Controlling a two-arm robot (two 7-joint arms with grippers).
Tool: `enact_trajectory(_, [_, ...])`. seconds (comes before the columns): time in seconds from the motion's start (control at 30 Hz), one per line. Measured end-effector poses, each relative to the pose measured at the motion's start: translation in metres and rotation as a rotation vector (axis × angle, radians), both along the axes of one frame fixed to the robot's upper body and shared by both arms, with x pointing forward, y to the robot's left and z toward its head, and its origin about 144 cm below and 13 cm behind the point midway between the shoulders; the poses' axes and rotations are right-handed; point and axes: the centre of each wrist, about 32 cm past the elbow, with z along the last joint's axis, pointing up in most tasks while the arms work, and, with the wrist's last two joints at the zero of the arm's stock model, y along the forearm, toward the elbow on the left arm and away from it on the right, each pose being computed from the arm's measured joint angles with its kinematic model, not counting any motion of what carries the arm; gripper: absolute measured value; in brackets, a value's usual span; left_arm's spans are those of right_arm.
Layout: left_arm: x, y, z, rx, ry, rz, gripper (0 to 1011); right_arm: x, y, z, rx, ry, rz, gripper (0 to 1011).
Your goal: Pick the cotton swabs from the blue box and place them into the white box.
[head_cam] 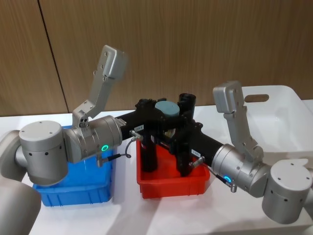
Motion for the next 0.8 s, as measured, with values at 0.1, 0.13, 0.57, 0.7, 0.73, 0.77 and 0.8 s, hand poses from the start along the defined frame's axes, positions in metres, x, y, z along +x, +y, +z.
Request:
enact_trajectory(0.1, [0.000, 0.000, 0.000, 0.000, 0.000, 0.000, 1004, 0.000, 0.000, -0.001, 0.003, 0.001, -0.001, 668])
enact_trajectory(0.13, [0.000, 0.000, 0.000, 0.000, 0.000, 0.000, 1004, 0.000, 0.000, -0.001, 0.004, 0.002, -0.002, 668])
enact_trajectory(0.57, [0.000, 0.000, 0.000, -0.001, -0.001, 0.000, 1004, -0.004, -0.003, -0.012, 0.004, 0.026, -0.020, 668])
enact_trajectory(0.7, [0.000, 0.000, 0.000, -0.001, -0.001, 0.000, 1004, -0.005, -0.005, -0.016, 0.006, 0.034, -0.032, 668])
enact_trajectory(0.73, [0.000, 0.000, 0.000, -0.001, -0.001, 0.000, 1004, -0.005, -0.005, -0.016, 0.005, 0.035, -0.034, 668])
enact_trajectory(0.77, [0.000, 0.000, 0.000, -0.001, -0.001, 0.000, 1004, -0.006, -0.006, -0.018, 0.005, 0.037, -0.039, 668])
enact_trajectory(0.8, [0.000, 0.000, 0.000, -0.001, -0.001, 0.000, 1004, -0.006, -0.007, -0.018, 0.005, 0.038, -0.043, 668])
